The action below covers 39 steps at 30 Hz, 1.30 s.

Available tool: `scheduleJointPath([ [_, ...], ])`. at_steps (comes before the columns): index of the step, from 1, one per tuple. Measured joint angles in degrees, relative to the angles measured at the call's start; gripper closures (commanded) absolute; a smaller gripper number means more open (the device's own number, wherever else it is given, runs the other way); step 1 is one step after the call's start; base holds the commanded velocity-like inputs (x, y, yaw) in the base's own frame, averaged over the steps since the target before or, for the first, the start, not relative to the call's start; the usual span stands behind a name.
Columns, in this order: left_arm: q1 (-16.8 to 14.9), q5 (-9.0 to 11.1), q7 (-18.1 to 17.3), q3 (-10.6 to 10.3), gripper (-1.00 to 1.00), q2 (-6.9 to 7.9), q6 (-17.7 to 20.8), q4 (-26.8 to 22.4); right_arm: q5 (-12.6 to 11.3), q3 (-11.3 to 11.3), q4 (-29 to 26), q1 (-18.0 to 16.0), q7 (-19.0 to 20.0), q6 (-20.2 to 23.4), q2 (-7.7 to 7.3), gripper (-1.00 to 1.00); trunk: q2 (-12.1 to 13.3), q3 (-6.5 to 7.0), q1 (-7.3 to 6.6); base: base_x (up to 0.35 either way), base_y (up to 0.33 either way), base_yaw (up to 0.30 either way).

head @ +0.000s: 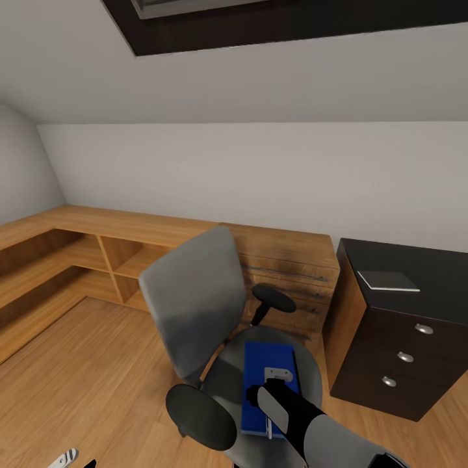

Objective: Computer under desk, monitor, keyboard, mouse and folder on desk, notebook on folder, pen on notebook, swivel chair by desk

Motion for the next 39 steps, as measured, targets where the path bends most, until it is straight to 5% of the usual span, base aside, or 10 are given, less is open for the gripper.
scheduleJointPath([
  [25, 0.0, 0.0, 0.0, 0.0, -1.0, 0.0, 0.0, 0.0, 0.02, 0.05, 0.0, 0.0, -0.09, -0.04, 0.0, -1.0, -1.61, -0.72, 0.88, 0.0, 0.0, 0.0],
  [26, 0.0, 0.0, 0.0, 0.0, -1.0, 0.0, 0.0, 0.0, 0.02, 0.06, 0.0, 0.0, -0.09, -0.05, 0.01, 1.0, -1.61, -0.72, 0.88, 0.0, 0.0, 0.0],
  [39, 0.0, 0.0, 0.0, 0.0, -1.0, 0.0, 0.0, 0.0, 0.17, 0.03, -0.01, 0.0, -0.03, -0.01, -0.03, 1.0, -1.61, -0.72, 0.88, 0.0, 0.0, 0.0],
])
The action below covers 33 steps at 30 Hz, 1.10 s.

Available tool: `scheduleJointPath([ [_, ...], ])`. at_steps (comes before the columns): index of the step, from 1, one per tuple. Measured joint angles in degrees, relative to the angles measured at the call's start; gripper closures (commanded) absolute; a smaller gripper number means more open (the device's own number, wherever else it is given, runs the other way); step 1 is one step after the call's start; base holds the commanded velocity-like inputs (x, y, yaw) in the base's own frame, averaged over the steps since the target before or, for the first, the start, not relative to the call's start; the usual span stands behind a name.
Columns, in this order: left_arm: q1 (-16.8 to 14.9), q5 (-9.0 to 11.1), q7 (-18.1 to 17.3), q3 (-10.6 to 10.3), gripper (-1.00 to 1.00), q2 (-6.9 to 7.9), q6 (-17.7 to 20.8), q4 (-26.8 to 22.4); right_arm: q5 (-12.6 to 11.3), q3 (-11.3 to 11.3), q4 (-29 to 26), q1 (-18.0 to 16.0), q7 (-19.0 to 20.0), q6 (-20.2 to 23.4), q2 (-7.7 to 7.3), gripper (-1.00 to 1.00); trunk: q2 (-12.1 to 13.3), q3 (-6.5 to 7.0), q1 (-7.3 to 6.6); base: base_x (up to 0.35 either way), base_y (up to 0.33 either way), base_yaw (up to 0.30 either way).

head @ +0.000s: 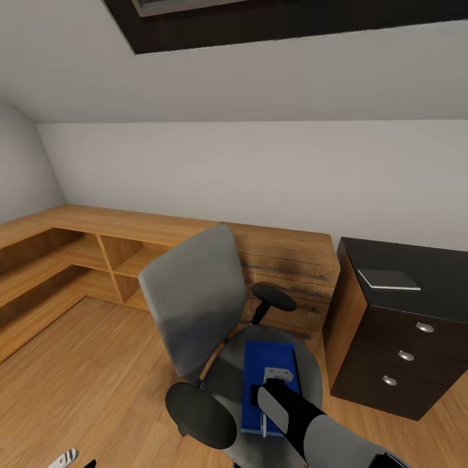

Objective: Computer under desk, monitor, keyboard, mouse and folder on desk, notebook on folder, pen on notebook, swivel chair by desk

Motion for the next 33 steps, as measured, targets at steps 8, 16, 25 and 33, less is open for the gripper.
scheduleJointPath([
  [8, -0.01, 0.0, 0.0, 0.0, -1.0, 0.0, 0.0, 0.0, 0.0, -0.03, -0.07, 0.0, 0.0, 0.02, -0.01, 1.0, 0.0, 0.0, 0.0, 0.0, 0.0, 0.0],
  [16, 0.0, 0.0, -0.09, 0.0, -1.0, 0.0, -0.05, 0.0, -0.08, -0.02, -0.11, 0.0, -0.16, 0.04, -0.03, 1.0, 0.0, 0.0, 0.0, 0.0, 0.0, 0.0],
  [25, 0.0, -0.22, -0.27, -0.06, -1.0, -0.09, -6.28, 1.74, -0.09, -0.02, -0.14, 0.0, -0.16, 0.05, -0.09, 1.0, 0.0, 0.0, 0.0, 0.0, 0.0, 0.0],
  [33, 0.0, -0.47, -0.31, -0.15, -1.0, -0.12, -10.15, 3.51, -0.08, -0.01, -0.17, 0.0, -0.2, 0.07, -0.1, 1.0, 3.19, 1.43, -1.75, 0.0, 0.0, 0.0],
])
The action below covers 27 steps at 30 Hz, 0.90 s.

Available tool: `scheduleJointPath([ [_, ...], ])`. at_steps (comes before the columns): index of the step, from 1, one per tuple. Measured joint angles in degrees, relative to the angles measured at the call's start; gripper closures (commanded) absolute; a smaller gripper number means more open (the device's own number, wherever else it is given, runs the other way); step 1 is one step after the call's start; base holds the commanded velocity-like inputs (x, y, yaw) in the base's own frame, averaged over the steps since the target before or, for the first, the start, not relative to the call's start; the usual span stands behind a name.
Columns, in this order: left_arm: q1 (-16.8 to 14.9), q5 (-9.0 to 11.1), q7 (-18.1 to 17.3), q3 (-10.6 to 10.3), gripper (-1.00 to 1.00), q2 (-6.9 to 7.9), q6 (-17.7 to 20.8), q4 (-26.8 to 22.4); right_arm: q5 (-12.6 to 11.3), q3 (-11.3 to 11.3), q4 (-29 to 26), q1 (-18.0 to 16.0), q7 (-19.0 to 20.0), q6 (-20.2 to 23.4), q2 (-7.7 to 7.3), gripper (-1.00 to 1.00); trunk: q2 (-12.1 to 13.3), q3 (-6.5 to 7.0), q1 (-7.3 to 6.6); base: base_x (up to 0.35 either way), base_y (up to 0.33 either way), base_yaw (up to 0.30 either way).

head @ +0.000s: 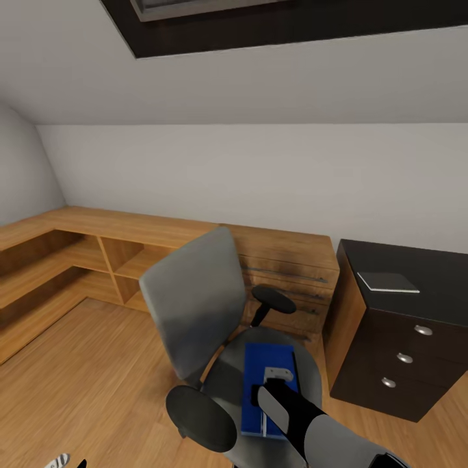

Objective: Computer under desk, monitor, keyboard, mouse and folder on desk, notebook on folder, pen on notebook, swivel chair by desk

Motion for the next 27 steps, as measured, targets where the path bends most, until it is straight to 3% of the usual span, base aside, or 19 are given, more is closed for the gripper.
scheduleJointPath([
  [27, 0.0, 0.22, 0.06, -0.27, -1.0, -0.09, -0.49, 1.12, -0.11, 0.0, -0.62, 0.0, 0.18, 0.43, -0.17, 1.0, 10.83, 4.85, -5.93, 0.0, 0.0, 0.0],
])
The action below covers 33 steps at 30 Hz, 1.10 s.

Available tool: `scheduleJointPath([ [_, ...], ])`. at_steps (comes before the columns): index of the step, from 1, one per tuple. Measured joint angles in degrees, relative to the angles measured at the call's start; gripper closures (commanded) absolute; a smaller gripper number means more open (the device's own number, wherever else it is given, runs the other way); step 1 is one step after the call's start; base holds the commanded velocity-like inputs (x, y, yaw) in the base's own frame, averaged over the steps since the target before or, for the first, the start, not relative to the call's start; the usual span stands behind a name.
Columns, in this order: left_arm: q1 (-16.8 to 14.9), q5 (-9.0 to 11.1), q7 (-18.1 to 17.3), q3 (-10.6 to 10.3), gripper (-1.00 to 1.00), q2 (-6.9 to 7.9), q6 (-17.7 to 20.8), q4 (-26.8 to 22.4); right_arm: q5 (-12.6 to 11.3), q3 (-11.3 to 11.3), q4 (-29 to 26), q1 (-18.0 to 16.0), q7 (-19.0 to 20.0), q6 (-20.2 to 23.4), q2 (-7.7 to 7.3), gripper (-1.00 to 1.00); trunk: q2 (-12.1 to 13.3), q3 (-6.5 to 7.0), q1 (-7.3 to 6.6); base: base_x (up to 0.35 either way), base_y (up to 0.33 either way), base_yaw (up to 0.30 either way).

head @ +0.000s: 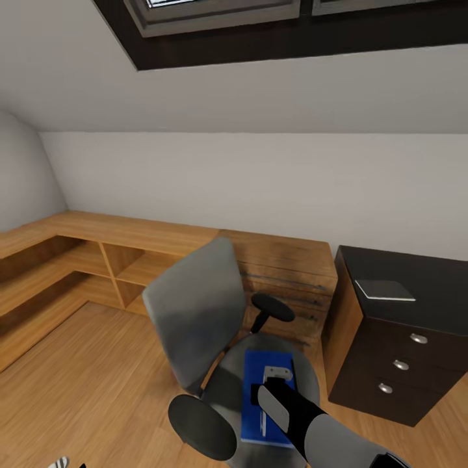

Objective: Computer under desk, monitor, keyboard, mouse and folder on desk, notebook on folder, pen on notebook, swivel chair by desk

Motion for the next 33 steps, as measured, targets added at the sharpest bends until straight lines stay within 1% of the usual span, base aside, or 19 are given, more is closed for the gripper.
scheduleJointPath([
  [6, 0.0, -0.18, -0.05, -0.16, -1.0, 0.0, 0.04, 0.63, -0.04, 0.0, -0.02, 0.0, 0.56, 0.01, 0.01, 1.0, 2.41, 1.08, -1.32, 0.0, 0.0, 0.0],
  [9, 0.0, -0.22, -0.06, -0.18, -1.0, 0.0, 0.03, 0.7, -0.01, -0.04, -0.01, 0.0, 1.44, 0.01, 0.0, 1.0, 3.61, 1.62, -1.98, 0.0, 0.0, 0.0],
  [10, 0.0, -0.2, -0.07, -0.19, -1.0, 0.0, 0.03, 0.72, -0.02, -0.06, -0.01, 0.0, 1.87, 0.05, -0.05, 1.0, 3.63, 1.62, -1.98, 0.0, 0.0, 0.0],
  [11, 0.01, -0.05, -0.15, -0.52, -1.0, -0.14, 0.07, 1.86, 0.05, -0.02, 0.0, 0.0, 2.7, 0.05, -0.5, 1.0, 3.63, 1.62, -1.98, 0.0, 0.0, 0.0],
  [13, -0.01, -0.1, -0.15, -0.72, -1.0, -0.47, 0.04, 3.25, 0.04, -0.01, -0.03, 0.0, 2.8, 0.04, -0.55, 1.0, 3.63, 1.62, -1.98, 0.0, 0.0, 0.0],
  [14, 0.0, -0.16, -0.15, -1.09, -1.0, -0.99, -0.03, 4.89, 0.06, -0.01, -0.06, 0.0, 2.85, 0.03, -0.58, 1.0, 4.01, 1.79, -2.2, 0.0, 0.0, 0.0],
  [18, 0.0, -0.22, -0.14, -1.33, -1.0, -1.39, -0.11, 6.19, 0.07, 0.0, -0.08, -0.01, 2.9, 0.03, -0.61, 1.0, 5.62, 2.51, -3.08, 0.0, 0.0, 0.0],
  [33, 0.0, -0.21, -0.14, -1.72, -1.0, -1.62, -0.2, 7.16, 0.12, 0.0, -0.04, 0.0, 2.99, -0.31, -0.62, 1.0, 11.64, 5.21, -6.37, 0.0, 0.0, 0.0],
])
